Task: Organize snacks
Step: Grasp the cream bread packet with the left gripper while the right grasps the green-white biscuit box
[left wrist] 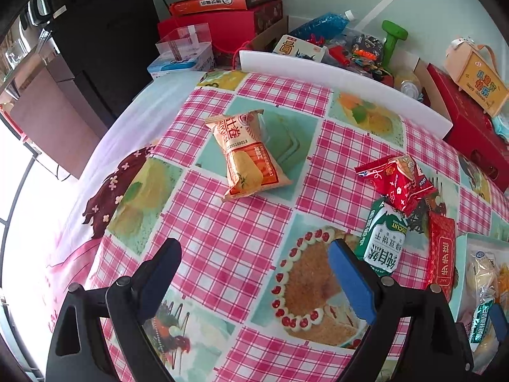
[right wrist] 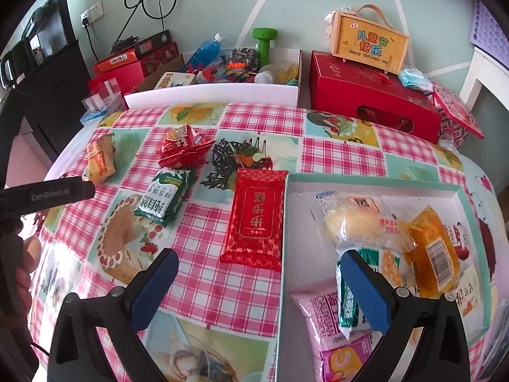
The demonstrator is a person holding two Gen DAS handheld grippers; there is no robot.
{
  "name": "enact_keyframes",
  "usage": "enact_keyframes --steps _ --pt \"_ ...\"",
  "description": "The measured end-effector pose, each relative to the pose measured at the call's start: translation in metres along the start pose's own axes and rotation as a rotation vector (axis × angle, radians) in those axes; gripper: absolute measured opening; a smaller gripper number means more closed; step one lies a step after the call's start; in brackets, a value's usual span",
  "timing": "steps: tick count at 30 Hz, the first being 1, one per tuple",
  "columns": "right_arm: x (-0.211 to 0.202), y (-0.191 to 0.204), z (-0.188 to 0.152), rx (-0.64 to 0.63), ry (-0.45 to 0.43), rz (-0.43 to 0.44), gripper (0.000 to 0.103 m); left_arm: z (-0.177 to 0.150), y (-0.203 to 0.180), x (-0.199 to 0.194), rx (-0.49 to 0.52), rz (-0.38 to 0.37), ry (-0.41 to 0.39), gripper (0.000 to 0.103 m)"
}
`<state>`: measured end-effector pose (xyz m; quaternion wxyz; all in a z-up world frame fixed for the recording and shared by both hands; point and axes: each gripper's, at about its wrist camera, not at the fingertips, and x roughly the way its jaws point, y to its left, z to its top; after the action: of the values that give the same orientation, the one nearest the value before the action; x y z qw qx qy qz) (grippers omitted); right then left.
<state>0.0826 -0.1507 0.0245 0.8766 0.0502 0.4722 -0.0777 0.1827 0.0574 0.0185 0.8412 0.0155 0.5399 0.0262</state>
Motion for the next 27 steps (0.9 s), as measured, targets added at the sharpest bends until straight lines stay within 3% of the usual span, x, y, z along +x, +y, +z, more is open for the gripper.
enact_keyframes --steps 6,10,18,27 --pt "0.005 0.011 0.016 -0.022 0.000 0.034 0.103 0.010 -0.002 0.010 0.046 -0.125 0.027 0.094" --pt "0.010 0.020 0.028 -0.020 0.004 0.067 0.103 0.025 0.017 0.014 -0.006 -0.169 0.043 0.094" --pt "0.024 0.041 0.048 -0.036 0.026 0.109 0.103 0.060 0.046 0.024 -0.008 -0.133 0.052 0.094" --pt "0.065 0.069 0.055 -0.048 0.109 0.136 0.103 0.079 0.040 0.067 -0.002 -0.107 0.138 0.094"
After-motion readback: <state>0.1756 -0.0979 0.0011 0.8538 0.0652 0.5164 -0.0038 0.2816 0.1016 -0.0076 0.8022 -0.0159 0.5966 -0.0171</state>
